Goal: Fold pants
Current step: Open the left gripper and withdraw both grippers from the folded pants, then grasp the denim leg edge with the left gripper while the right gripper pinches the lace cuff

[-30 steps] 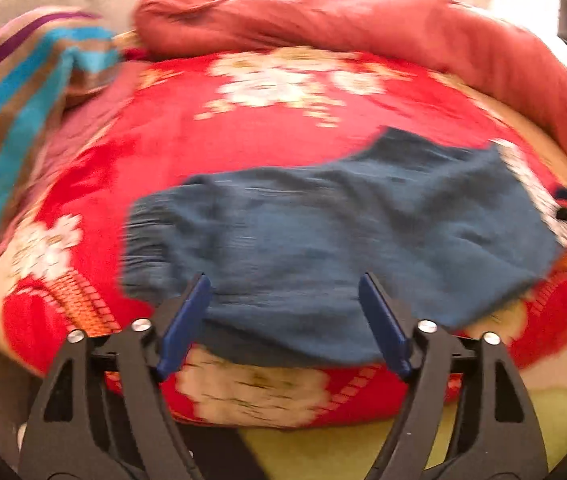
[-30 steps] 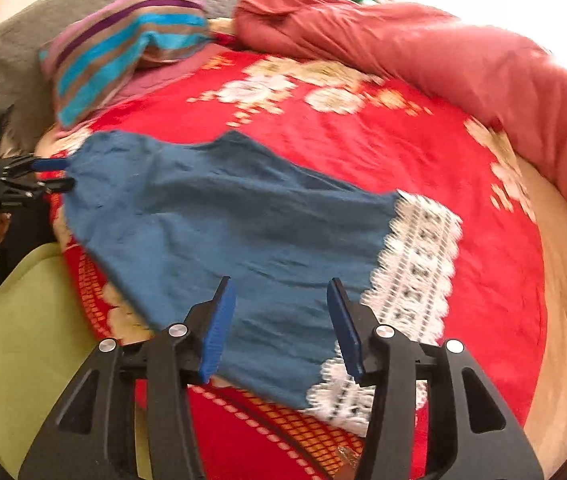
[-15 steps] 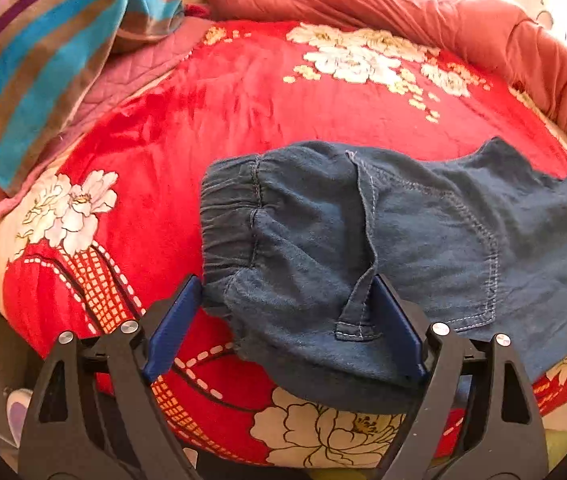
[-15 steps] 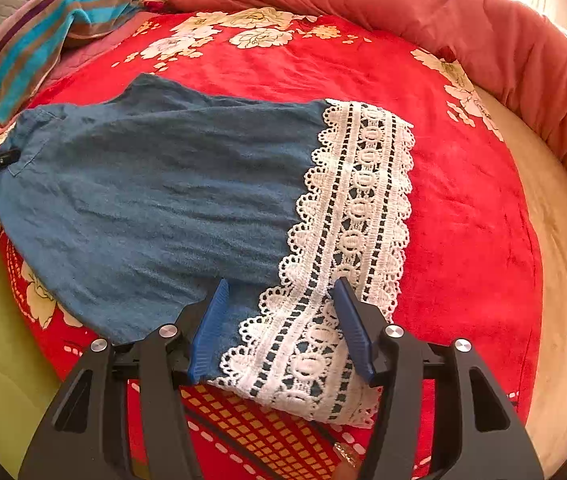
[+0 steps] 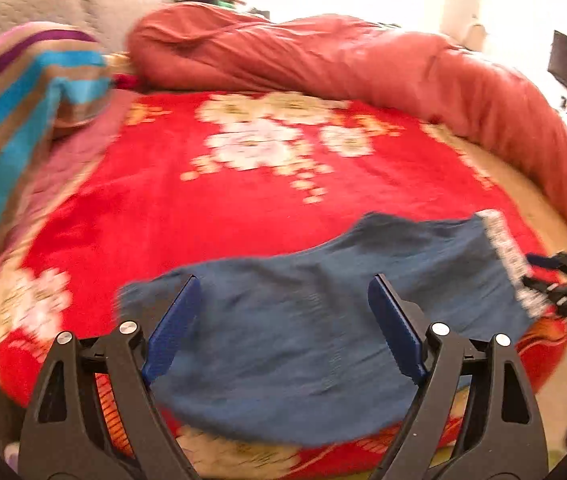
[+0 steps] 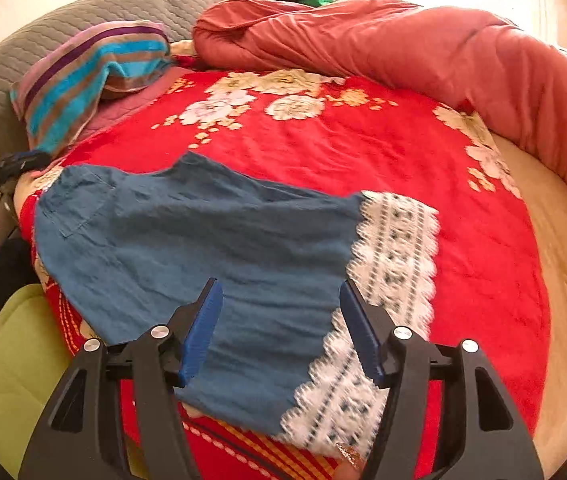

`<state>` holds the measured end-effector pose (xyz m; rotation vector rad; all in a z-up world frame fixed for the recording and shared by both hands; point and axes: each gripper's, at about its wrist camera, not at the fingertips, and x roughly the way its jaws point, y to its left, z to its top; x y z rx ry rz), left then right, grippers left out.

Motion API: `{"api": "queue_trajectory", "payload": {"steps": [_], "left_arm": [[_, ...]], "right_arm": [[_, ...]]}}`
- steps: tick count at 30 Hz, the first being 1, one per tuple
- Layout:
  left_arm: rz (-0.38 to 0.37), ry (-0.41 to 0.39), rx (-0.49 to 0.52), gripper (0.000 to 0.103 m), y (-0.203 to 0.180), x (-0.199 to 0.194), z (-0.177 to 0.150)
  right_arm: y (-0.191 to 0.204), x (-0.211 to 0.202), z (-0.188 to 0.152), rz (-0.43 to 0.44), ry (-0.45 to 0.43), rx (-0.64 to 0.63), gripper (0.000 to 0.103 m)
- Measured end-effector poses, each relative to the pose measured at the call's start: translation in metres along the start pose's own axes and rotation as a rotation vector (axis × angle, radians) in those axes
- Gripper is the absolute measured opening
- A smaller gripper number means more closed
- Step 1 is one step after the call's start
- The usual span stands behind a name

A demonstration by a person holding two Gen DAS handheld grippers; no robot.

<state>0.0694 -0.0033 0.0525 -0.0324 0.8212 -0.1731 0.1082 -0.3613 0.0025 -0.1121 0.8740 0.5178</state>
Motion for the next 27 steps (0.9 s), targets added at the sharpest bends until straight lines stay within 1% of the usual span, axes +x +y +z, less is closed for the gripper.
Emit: {"api": "queue_trajectory", "payload": {"steps": [3, 5, 7, 8, 9, 10, 11, 16, 17, 18, 19, 20, 22, 23, 24, 26, 27], "left_arm": [[-0.055, 0.026, 0.047, 0.078, -0.022, 0.027, 0.020], [-0.097, 0.075, 0.075, 0.078, -0.036, 0.054, 0.030], [-0.141, 0.133, 0.080, 0.078, -0.045, 0.080, 0.034], [-0.153, 0.161, 0.077, 0.078, -0.047, 0.094, 0.036], [-0.146, 0.181, 0.074, 0.078, -0.050, 0.110, 0.037], [-0.149, 0.194, 0.078, 0.078, -0.052, 0.119, 0.037], [-0.160, 0.216, 0.082, 0.078, -0.054, 0.134, 0.037], [-0.204, 0.268, 0.073, 0.078, -0.057, 0.171, 0.033], [-0.215, 0.273, 0.065, 0.069, -0.056, 0.174, 0.032], [-0.226, 0.282, 0.052, 0.031, -0.055, 0.177, 0.031], [-0.240, 0.288, 0.042, 0.015, -0.055, 0.180, 0.031], [-0.259, 0.284, 0.029, 0.009, -0.054, 0.179, 0.031], [-0.271, 0.236, 0.013, 0.007, -0.051, 0.169, 0.035], [-0.268, 0.206, 0.016, 0.007, -0.049, 0.164, 0.038], [-0.257, 0.195, 0.022, 0.007, -0.049, 0.162, 0.039], [-0.202, 0.216, 0.039, 0.007, -0.048, 0.168, 0.037], [-0.204, 0.221, 0.041, 0.007, -0.048, 0.170, 0.035]], "right_arm": [[-0.002, 0.006, -0.001, 0.009, 0.005, 0.014, 0.060], [-0.008, 0.013, -0.003, 0.006, 0.019, 0.033, 0.060], [-0.014, 0.019, -0.007, -0.002, 0.040, 0.050, 0.060], [-0.018, 0.021, -0.010, -0.010, 0.050, 0.060, 0.063], [-0.021, 0.024, -0.013, -0.011, 0.057, 0.070, 0.066], [-0.024, 0.026, -0.016, -0.007, 0.067, 0.081, 0.067], [-0.026, 0.028, -0.019, -0.008, 0.073, 0.089, 0.067], [-0.034, 0.031, -0.027, 0.011, 0.065, 0.118, 0.068], [-0.033, 0.031, -0.027, 0.010, 0.067, 0.113, 0.068], [-0.033, 0.031, -0.028, 0.008, 0.069, 0.106, 0.068], [-0.033, 0.032, -0.028, 0.007, 0.072, 0.102, 0.068], [-0.033, 0.032, -0.028, 0.007, 0.073, 0.099, 0.068], [-0.033, 0.031, -0.028, 0.011, 0.076, 0.094, 0.068], [-0.033, 0.031, -0.027, 0.011, 0.080, 0.092, 0.068], [-0.033, 0.031, -0.026, 0.013, 0.085, 0.087, 0.068], [-0.035, 0.026, -0.020, 0.019, 0.083, 0.095, 0.067], [-0.039, 0.019, -0.015, 0.012, 0.055, 0.109, 0.067]]}}
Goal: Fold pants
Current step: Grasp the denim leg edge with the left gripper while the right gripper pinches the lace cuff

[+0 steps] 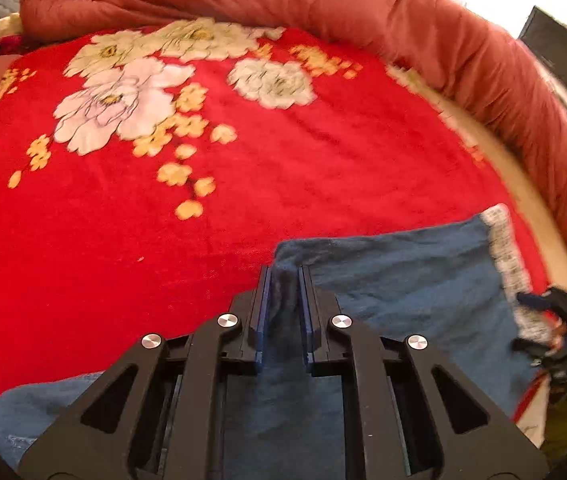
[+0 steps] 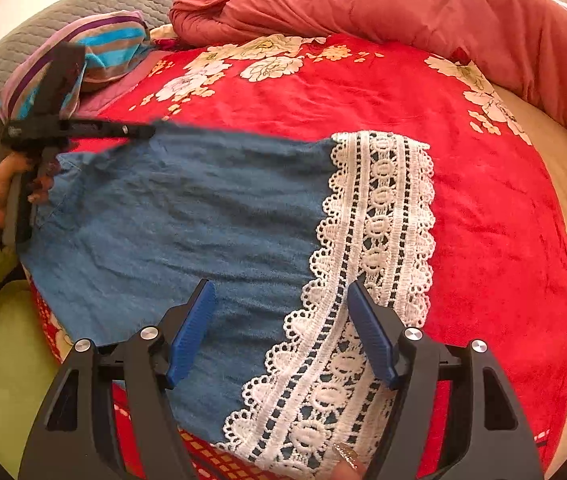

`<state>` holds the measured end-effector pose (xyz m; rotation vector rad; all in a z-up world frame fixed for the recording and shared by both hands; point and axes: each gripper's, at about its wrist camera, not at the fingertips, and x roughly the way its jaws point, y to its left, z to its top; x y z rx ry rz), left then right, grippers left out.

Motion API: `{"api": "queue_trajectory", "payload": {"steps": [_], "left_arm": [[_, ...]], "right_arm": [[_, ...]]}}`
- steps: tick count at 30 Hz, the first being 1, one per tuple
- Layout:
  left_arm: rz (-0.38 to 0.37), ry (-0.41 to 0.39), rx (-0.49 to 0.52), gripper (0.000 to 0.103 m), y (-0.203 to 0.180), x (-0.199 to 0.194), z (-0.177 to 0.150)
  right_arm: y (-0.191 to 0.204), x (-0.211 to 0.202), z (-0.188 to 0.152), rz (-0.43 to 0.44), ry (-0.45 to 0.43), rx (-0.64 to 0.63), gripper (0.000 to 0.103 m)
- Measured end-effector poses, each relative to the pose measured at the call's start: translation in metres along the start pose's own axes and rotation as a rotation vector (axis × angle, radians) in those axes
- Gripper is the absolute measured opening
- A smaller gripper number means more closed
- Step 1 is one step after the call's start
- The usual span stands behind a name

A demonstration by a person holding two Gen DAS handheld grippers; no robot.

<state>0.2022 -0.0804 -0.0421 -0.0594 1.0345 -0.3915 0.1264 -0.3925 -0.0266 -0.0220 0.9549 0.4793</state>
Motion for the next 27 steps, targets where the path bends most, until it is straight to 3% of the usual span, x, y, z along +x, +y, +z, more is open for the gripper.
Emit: {"api": "queue_trajectory", "payload": {"steps": [4, 10, 14, 16, 17, 19, 20, 24, 27], "left_arm": [[-0.032, 0.001, -0.015, 0.007, 0.003, 0.005, -0.005], [-0.045, -0.009, -0.023, 0.011, 0.004, 0.005, -0.007], [-0.043, -0.007, -0.009, 0.014, 0.001, 0.007, -0.009], [-0.037, -0.007, 0.004, 0.014, -0.002, 0.007, -0.010], [-0.031, -0.007, 0.009, 0.014, -0.003, 0.008, -0.010], [-0.015, -0.008, 0.018, 0.014, -0.005, 0.008, -0.010], [-0.001, -0.010, 0.022, 0.012, -0.006, 0.008, -0.010], [0.020, -0.047, 0.035, 0.006, -0.014, -0.001, -0.006], [0.056, -0.059, 0.064, 0.006, -0.019, 0.000, 0.000]], "right_arm": [[-0.033, -0.018, 0.030, -0.020, -0.102, 0.106, 0.067], [-0.060, 0.019, 0.068, -0.060, -0.045, 0.129, 0.067], [-0.074, 0.052, 0.069, -0.082, 0.021, 0.169, 0.067], [-0.082, 0.061, 0.065, -0.050, 0.038, 0.209, 0.066], [-0.083, 0.062, 0.063, -0.031, 0.034, 0.221, 0.064], [-0.081, 0.059, 0.061, 0.044, 0.032, 0.223, 0.030], [-0.079, 0.057, 0.061, 0.072, 0.025, 0.220, 0.023], [-0.069, 0.028, 0.070, 0.045, -0.084, 0.165, 0.021], [-0.067, 0.028, 0.076, -0.029, -0.092, 0.115, 0.021]]}}
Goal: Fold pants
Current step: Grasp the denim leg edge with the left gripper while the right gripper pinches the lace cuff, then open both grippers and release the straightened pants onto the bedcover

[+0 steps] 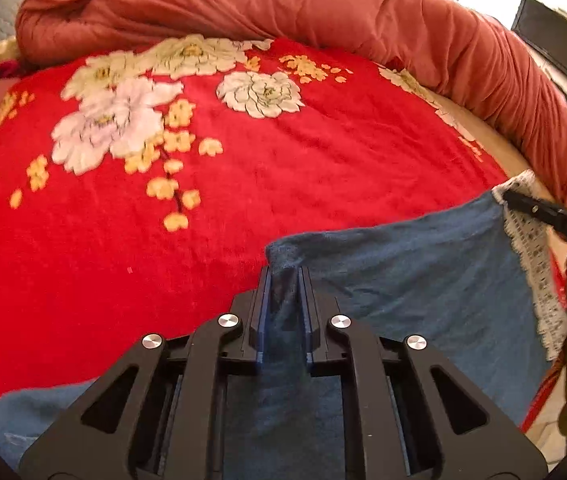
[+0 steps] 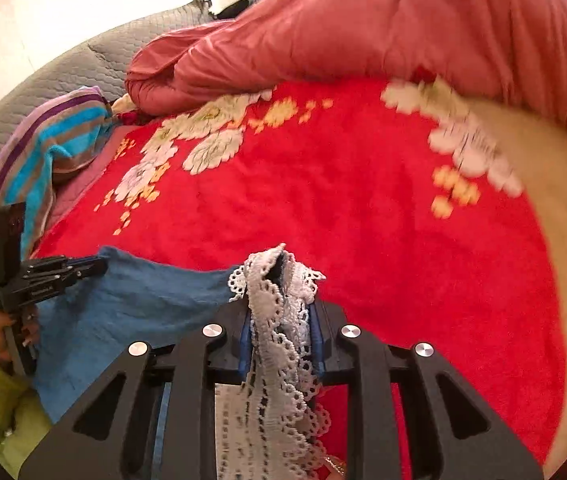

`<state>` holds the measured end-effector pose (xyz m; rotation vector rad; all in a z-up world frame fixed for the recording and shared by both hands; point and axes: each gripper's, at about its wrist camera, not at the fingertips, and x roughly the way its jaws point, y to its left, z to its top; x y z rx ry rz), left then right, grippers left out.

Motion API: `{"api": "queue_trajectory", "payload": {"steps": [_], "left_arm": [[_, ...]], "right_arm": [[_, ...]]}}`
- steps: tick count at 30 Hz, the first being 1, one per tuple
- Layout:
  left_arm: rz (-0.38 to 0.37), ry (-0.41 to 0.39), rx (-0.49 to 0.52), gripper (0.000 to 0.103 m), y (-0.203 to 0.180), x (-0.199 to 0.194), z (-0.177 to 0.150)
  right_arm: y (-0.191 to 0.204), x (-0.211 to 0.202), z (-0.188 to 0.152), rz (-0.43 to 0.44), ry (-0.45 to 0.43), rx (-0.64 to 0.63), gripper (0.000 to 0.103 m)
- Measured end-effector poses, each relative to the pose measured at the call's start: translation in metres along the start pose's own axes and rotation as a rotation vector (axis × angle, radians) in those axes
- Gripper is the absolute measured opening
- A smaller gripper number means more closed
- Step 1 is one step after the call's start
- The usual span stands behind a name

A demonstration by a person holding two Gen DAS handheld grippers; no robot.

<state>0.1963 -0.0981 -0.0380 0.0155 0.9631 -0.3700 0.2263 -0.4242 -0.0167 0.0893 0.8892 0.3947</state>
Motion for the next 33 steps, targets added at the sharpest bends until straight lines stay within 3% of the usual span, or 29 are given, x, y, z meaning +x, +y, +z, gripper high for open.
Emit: {"api": "queue_trajectory", "payload": {"steps": [6, 10, 14, 16, 20, 26, 30, 33], "left_arm": [[0.028, 0.017, 0.003, 0.008, 0.000, 0.018, -0.004], [0.014, -0.003, -0.024, 0.014, 0.006, 0.014, -0.005], [0.014, -0.075, -0.086, 0.022, 0.023, -0.013, -0.003], [0.036, -0.097, -0.125, 0.029, 0.035, -0.028, -0.002], [0.124, -0.154, -0.167, 0.043, 0.057, -0.068, -0.008], [0.243, -0.183, -0.171, 0.056, 0.070, -0.118, -0.039], [0.185, -0.130, -0.174, 0.062, 0.056, -0.118, -0.060], [0.155, -0.050, -0.146, 0.070, 0.040, -0.092, -0.067]], "right_arm": [[0.002, 0.032, -0.013, -0.106, 0.089, -0.058, 0.024], [-0.005, 0.028, -0.014, -0.133, 0.080, -0.029, 0.038], [-0.006, 0.001, -0.015, -0.147, 0.009, -0.013, 0.047], [-0.004, -0.015, -0.017, -0.169, -0.026, -0.013, 0.060], [-0.001, -0.040, -0.026, -0.189, -0.062, -0.019, 0.063], [0.023, -0.062, -0.038, -0.153, -0.081, -0.051, 0.063], [0.064, -0.049, -0.042, -0.058, -0.036, -0.119, 0.063], [0.107, -0.022, -0.044, 0.006, 0.037, -0.206, 0.063]]}}
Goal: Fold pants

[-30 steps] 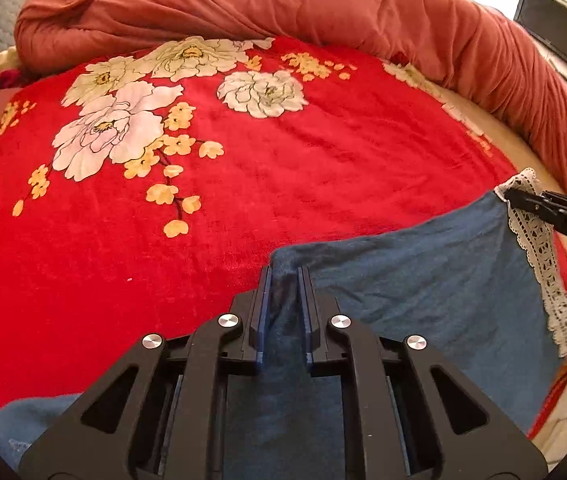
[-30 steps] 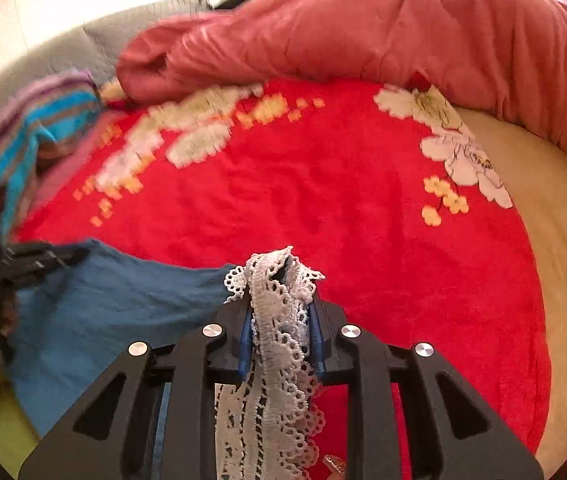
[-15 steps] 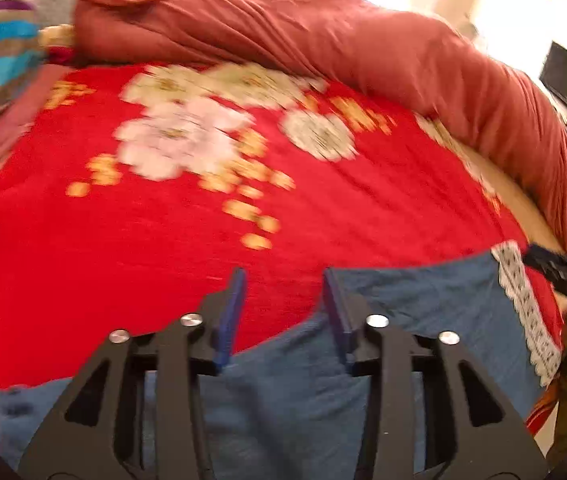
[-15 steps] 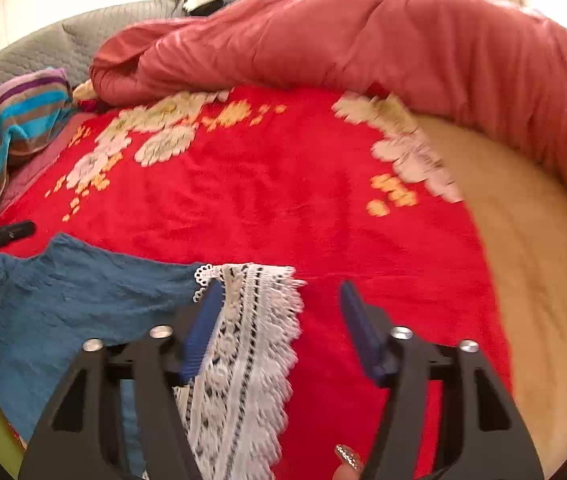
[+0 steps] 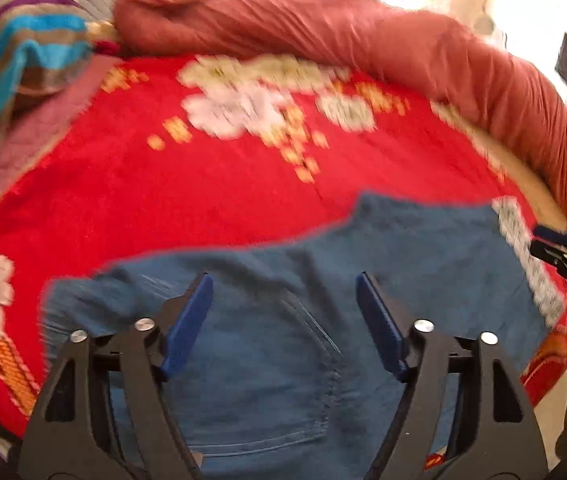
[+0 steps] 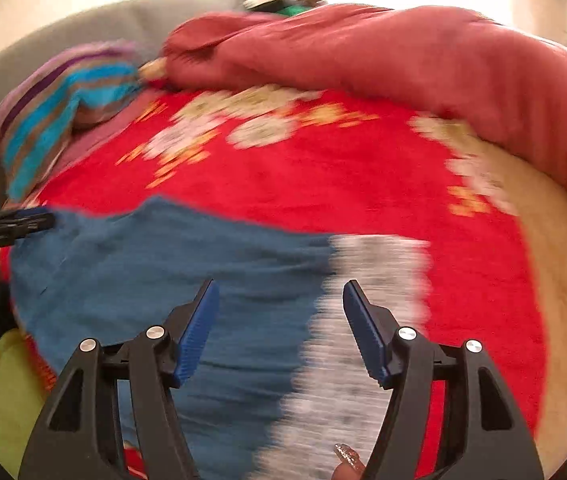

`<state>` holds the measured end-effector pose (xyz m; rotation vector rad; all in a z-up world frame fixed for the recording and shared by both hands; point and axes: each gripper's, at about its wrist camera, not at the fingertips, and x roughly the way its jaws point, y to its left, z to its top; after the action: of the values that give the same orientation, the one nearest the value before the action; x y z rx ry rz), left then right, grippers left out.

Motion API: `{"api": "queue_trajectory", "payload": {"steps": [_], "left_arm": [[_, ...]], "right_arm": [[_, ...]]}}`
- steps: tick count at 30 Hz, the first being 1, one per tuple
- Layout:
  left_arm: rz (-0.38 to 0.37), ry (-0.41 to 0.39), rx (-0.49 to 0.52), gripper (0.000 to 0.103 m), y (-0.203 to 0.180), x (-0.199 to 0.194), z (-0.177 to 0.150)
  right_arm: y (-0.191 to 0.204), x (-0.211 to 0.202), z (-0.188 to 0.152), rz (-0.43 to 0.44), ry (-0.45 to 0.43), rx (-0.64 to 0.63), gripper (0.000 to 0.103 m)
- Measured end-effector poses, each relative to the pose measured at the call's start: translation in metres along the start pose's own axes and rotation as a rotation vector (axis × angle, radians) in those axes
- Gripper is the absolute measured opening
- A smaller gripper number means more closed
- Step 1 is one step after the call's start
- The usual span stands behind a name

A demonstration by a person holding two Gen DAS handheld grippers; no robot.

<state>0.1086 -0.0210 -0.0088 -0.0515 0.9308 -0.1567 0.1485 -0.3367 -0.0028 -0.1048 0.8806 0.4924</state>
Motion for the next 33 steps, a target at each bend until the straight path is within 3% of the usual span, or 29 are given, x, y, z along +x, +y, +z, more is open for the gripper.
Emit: {"api": "queue_trajectory", "payload": {"steps": [3, 5, 8, 9, 12, 18, 25, 33], "left_arm": [[0.073, 0.073, 0.031, 0.073, -0.004, 0.025, -0.009], [0.150, 0.079, 0.047, 0.076, 0.005, 0.032, -0.017], [0.109, 0.068, 0.009, 0.076, 0.020, 0.028, -0.021], [0.097, 0.064, 0.006, 0.076, 0.023, 0.026, -0.021], [0.069, 0.052, -0.002, 0.076, 0.028, 0.025, -0.025], [0.050, 0.034, -0.022, 0.076, 0.028, 0.022, -0.025], [0.036, -0.011, -0.033, 0.079, 0.018, -0.012, -0.026], [0.038, -0.044, 0.020, 0.090, -0.004, -0.041, -0.038]], "right_arm": [[0.030, 0.033, 0.009, 0.021, 0.088, -0.072, 0.063], [0.033, 0.056, 0.010, -0.060, 0.148, -0.097, 0.063], [0.007, 0.066, 0.003, -0.127, 0.174, -0.019, 0.065], [-0.008, 0.064, 0.000, -0.119, 0.168, 0.044, 0.074], [-0.026, 0.055, -0.006, -0.093, 0.147, 0.104, 0.070], [-0.019, 0.050, -0.012, -0.120, 0.144, 0.065, 0.071], [-0.021, -0.010, -0.018, -0.119, 0.017, 0.110, 0.077], [-0.020, -0.057, -0.034, -0.146, -0.041, 0.111, 0.077]]}}
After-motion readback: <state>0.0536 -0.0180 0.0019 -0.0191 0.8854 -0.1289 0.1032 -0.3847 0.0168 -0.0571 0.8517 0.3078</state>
